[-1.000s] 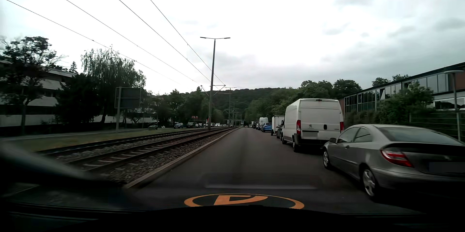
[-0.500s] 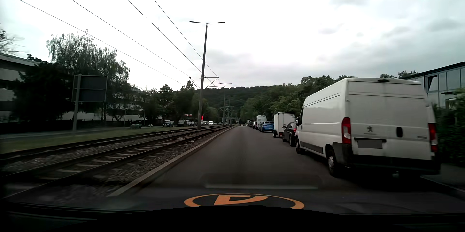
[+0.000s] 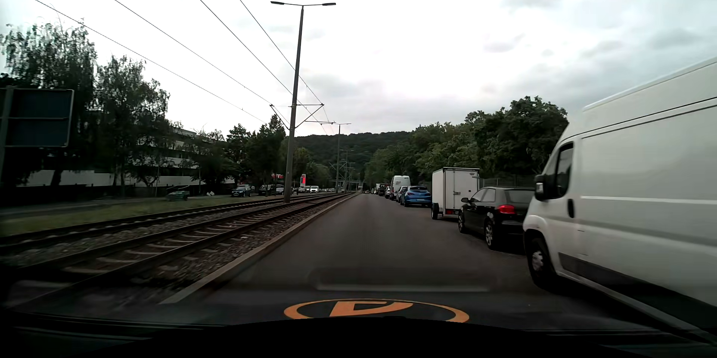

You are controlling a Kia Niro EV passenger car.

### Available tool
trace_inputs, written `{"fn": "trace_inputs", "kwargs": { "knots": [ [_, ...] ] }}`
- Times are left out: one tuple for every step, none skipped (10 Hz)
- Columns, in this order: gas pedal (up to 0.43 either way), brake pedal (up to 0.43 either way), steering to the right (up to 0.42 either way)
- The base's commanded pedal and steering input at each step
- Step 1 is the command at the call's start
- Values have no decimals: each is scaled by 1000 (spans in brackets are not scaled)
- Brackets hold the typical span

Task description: Follow the waypoints while adhering to traffic rules and regulations

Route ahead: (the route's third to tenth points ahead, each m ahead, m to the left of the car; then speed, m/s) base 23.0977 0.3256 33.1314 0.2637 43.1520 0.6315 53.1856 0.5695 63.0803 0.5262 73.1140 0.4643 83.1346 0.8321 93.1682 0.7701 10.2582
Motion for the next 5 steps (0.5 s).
{"fn": "trace_inputs", "kwargs": {
  "knots": [
    [87, 0, 5],
    [79, 0, 5],
    [47, 0, 4],
    [28, 0, 5],
    [28, 0, 5]
  ]
}}
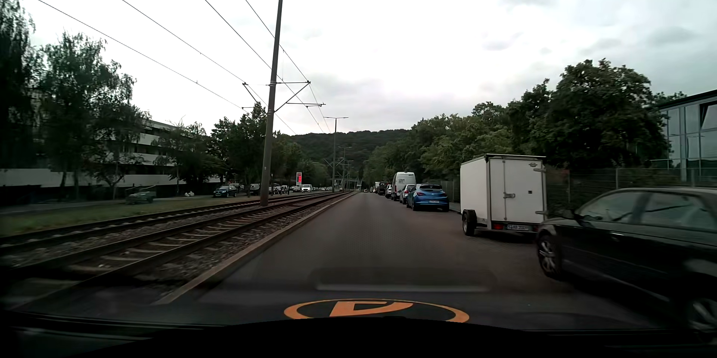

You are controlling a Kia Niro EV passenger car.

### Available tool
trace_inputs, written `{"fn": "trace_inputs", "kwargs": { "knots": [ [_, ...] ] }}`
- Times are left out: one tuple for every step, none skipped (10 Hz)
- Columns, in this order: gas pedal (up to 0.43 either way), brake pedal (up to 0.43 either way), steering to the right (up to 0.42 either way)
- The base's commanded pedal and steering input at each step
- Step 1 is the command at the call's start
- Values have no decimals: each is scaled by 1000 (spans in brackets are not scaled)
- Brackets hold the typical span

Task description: Follow the waypoints while adhering to traffic rules and regulations

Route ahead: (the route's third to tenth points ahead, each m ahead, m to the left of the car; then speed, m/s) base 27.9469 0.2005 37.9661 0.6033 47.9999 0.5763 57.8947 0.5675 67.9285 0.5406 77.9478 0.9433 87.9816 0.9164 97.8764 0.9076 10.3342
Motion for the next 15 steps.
{"fn": "trace_inputs", "kwargs": {
  "knots": [
    [28, 0, 3],
    [8, 0, 3],
    [130, 0, 3],
    [280, 0, 3],
    [280, 0, 1],
    [280, 0, 0],
    [280, 0, -1],
    [280, 0, -2],
    [280, 0, -3],
    [280, 0, -3],
    [268, 0, -3],
    [228, 0, -3],
    [228, 0, -3],
    [228, 0, -3],
    [228, 0, -3]
  ]
}}
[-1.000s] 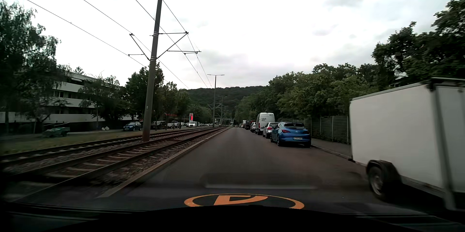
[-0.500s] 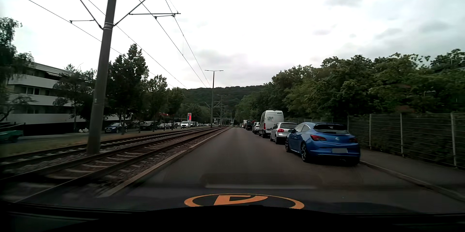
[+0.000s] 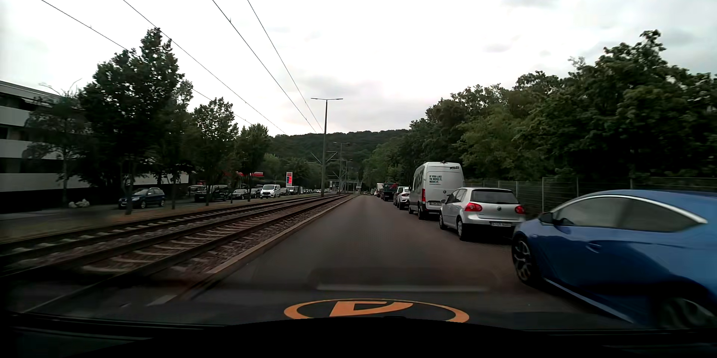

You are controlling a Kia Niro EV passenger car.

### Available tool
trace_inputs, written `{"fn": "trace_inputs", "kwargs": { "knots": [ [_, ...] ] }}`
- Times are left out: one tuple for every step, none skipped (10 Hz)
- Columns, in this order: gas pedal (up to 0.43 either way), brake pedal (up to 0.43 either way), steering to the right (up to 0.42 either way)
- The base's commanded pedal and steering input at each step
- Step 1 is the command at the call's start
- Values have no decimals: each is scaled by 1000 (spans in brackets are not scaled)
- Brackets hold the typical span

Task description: Follow the waypoints while adhering to traffic rules and regulations

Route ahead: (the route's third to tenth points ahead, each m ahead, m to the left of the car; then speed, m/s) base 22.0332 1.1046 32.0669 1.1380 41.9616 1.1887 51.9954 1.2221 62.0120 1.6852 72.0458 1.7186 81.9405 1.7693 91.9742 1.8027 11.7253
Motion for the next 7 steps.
{"fn": "trace_inputs", "kwargs": {
  "knots": [
    [220, 0, -3],
    [197, 0, -3],
    [177, 0, -3],
    [157, 0, -3],
    [157, 0, -3],
    [157, 0, -3],
    [157, 0, -3]
  ]
}}
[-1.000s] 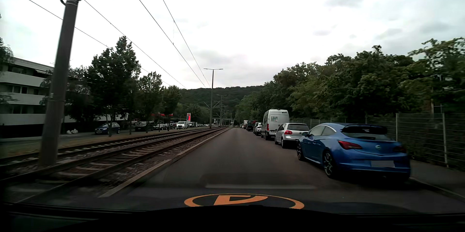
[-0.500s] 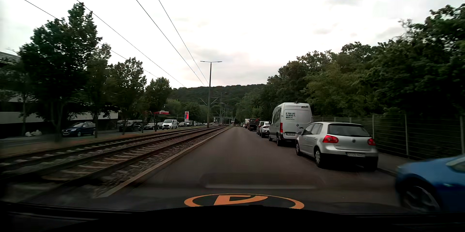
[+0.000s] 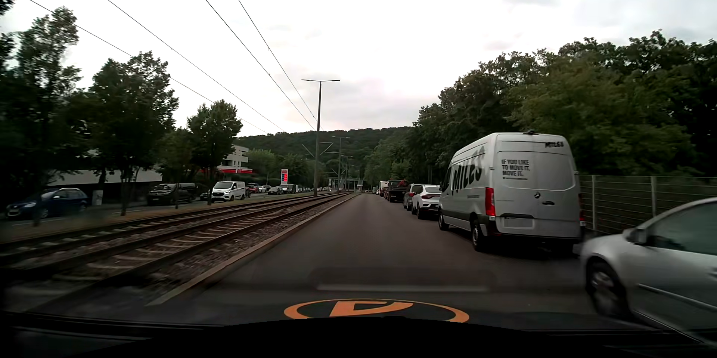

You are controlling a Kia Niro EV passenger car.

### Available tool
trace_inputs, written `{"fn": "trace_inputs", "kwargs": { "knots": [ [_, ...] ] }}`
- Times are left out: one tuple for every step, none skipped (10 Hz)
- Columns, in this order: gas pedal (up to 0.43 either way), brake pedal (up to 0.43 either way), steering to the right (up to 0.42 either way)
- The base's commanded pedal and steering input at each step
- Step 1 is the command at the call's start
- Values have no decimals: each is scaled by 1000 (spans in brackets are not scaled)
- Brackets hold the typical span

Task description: Follow the waypoints while adhering to traffic rules and regulations

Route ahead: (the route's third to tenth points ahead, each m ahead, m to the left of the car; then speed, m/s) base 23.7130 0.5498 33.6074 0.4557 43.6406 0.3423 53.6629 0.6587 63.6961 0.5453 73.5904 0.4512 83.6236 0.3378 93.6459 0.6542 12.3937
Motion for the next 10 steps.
{"fn": "trace_inputs", "kwargs": {
  "knots": [
    [150, 0, -3],
    [150, 0, -3],
    [150, 0, -3],
    [138, 0, -3],
    [130, 0, -3],
    [118, 0, -3],
    [118, 0, -3],
    [110, 0, -3],
    [110, 0, -3],
    [110, 0, -3]
  ]
}}
